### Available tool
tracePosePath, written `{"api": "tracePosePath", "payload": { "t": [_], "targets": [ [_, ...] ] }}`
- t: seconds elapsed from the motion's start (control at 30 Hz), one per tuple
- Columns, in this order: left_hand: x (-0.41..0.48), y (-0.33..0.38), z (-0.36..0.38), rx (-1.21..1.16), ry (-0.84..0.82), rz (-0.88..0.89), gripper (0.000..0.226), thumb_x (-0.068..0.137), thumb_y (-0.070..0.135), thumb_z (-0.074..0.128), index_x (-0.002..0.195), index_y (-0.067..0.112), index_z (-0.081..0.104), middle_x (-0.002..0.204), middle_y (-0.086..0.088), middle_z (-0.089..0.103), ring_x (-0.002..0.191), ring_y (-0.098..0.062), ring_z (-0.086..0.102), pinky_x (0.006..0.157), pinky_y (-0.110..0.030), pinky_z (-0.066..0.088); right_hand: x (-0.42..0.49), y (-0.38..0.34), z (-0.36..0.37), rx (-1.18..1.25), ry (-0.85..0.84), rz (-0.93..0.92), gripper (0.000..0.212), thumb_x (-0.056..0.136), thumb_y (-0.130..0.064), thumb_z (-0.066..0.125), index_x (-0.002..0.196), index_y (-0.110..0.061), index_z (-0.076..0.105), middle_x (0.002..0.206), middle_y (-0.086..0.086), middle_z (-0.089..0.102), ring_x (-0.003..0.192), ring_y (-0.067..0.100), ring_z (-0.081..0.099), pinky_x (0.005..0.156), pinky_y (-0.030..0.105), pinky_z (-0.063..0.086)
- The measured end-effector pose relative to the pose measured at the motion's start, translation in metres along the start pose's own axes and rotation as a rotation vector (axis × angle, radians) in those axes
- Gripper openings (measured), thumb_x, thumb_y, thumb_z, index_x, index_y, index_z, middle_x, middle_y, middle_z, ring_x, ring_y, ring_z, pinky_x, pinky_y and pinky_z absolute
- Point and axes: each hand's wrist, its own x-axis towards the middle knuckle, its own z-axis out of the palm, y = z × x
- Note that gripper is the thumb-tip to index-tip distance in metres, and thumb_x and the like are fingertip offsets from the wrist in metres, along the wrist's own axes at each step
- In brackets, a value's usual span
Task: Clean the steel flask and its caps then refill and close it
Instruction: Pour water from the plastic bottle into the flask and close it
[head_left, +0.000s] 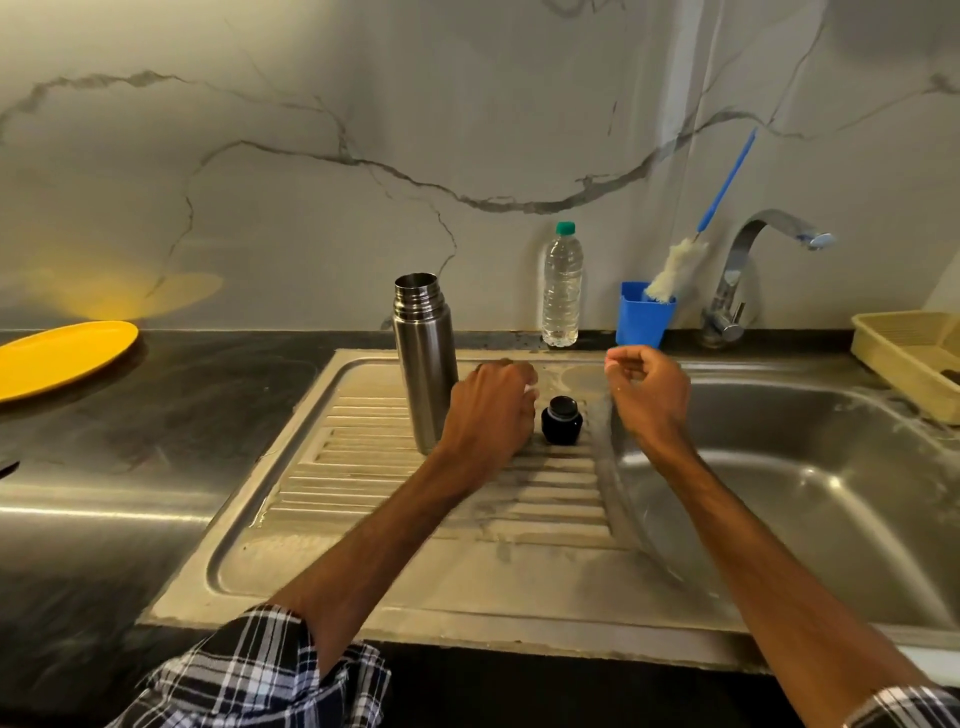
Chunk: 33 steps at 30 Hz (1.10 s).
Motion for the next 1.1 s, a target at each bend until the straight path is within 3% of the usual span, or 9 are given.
{"api": "tracePosePath", "payload": {
  "t": [0.13, 0.3, 0.43, 0.7, 0.9, 1.0, 1.1],
  "targets": [
    [0.037, 0.007, 0.001, -0.065, 0.076, -0.019, 0.023, 0.097, 0.019, 0.064, 0.119, 0.015, 0.070, 0.120, -0.004, 0.072, 0.109, -0.021, 0.067, 0.088, -0.033, 0.051, 0.048, -0.018, 0.021, -0.026, -0.021, -0.029, 0.029, 0.086, -0.016, 0.077, 0.113, -0.009, 0.067, 0.102, 0.000, 0.071, 0.089, 0.010, 0.066, 0.086, 0.026, 0.058],
    [0.063, 0.010, 0.019, -0.089, 0.081, -0.055, 0.018, 0.091, 0.016, 0.064, 0.107, 0.013, 0.072, 0.108, -0.005, 0.073, 0.104, -0.025, 0.067, 0.083, -0.042, 0.057, 0.107, -0.030, 0.063, -0.194, -0.047, -0.021, 0.075, 0.078, -0.040, 0.084, 0.134, -0.005, 0.048, 0.130, 0.010, 0.057, 0.113, 0.021, 0.055, 0.086, 0.025, 0.041],
    [0.075, 0.010, 0.025, -0.095, 0.102, -0.051, 0.016, 0.092, 0.018, 0.064, 0.105, 0.013, 0.072, 0.106, -0.005, 0.072, 0.101, -0.024, 0.066, 0.082, -0.040, 0.055, 0.139, -0.025, 0.087, -0.254, -0.025, -0.015, 0.096, 0.070, -0.050, 0.087, 0.141, -0.004, 0.041, 0.137, 0.013, 0.053, 0.125, 0.028, 0.052, 0.095, 0.034, 0.046],
    [0.085, 0.008, 0.027, -0.101, 0.138, -0.056, 0.015, 0.091, 0.014, 0.065, 0.104, 0.011, 0.072, 0.103, -0.005, 0.073, 0.097, -0.022, 0.066, 0.078, -0.035, 0.054, 0.166, -0.012, 0.110, -0.252, -0.015, 0.003, 0.085, 0.071, -0.046, 0.087, 0.134, -0.009, 0.043, 0.135, 0.012, 0.054, 0.123, 0.029, 0.053, 0.093, 0.038, 0.048],
    [0.092, 0.006, 0.022, -0.125, 0.121, -0.074, 0.018, 0.089, 0.013, 0.064, 0.105, 0.012, 0.072, 0.107, -0.003, 0.073, 0.103, -0.022, 0.065, 0.083, -0.033, 0.050, 0.170, -0.011, 0.122, -0.203, -0.015, 0.065, 0.084, 0.076, -0.045, 0.084, 0.140, -0.009, 0.043, 0.139, 0.014, 0.051, 0.125, 0.029, 0.052, 0.097, 0.042, 0.051],
    [0.095, 0.006, 0.017, -0.132, 0.140, -0.083, 0.018, 0.089, 0.012, 0.063, 0.104, 0.014, 0.072, 0.107, -0.001, 0.072, 0.104, -0.020, 0.064, 0.082, -0.029, 0.045, 0.170, -0.010, 0.122, -0.163, 0.062, 0.064, 0.076, 0.074, -0.044, 0.085, 0.134, -0.010, 0.052, 0.130, 0.011, 0.060, 0.116, 0.027, 0.060, 0.090, 0.037, 0.055],
    [0.096, 0.009, 0.013, -0.171, 0.161, -0.087, 0.019, 0.089, 0.012, 0.064, 0.105, 0.015, 0.072, 0.112, -0.001, 0.071, 0.107, -0.021, 0.063, 0.085, -0.030, 0.046, 0.164, -0.009, 0.113, -0.102, 0.135, 0.074, 0.067, 0.076, -0.040, 0.086, 0.128, -0.009, 0.056, 0.122, 0.009, 0.066, 0.108, 0.023, 0.064, 0.084, 0.026, 0.049]
  ]
}}
